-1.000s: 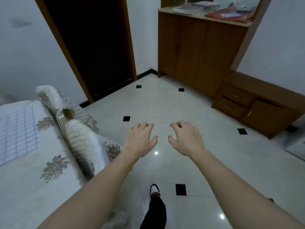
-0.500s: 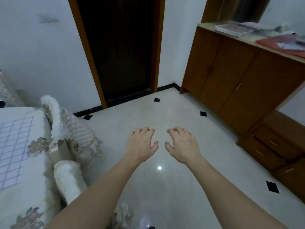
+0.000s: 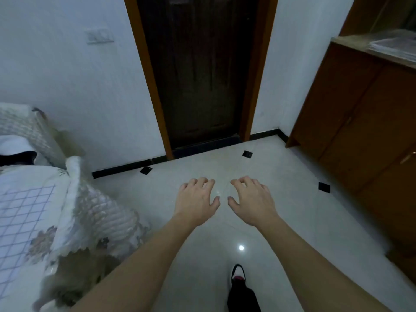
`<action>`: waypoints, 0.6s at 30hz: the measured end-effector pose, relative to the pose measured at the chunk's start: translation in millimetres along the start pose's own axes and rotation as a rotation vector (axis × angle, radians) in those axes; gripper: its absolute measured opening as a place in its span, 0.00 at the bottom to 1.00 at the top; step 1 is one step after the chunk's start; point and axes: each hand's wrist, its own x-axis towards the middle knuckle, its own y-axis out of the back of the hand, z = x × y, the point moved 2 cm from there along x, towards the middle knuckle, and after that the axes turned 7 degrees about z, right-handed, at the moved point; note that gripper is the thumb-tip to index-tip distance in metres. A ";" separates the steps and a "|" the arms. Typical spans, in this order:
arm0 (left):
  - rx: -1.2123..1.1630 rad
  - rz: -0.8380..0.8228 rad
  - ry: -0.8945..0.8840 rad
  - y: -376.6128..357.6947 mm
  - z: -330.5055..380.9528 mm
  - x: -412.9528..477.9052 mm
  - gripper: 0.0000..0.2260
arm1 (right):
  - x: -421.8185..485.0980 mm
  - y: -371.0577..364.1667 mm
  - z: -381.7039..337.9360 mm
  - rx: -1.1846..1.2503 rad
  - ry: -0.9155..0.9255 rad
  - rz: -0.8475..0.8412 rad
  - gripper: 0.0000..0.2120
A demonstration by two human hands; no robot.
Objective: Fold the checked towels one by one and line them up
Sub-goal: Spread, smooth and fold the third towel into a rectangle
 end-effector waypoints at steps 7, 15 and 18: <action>0.057 -0.017 0.183 -8.6 -44.9 139.0 0.25 | 168.3 -15.5 22.1 0.056 0.155 -0.030 0.23; 0.138 0.019 0.497 -2.8 -136.2 175.6 0.25 | 303.1 -32.9 -57.0 0.146 0.476 -0.071 0.24; 0.166 0.038 0.615 1.5 -174.8 160.2 0.24 | 327.5 -49.7 -105.8 0.160 0.614 -0.089 0.24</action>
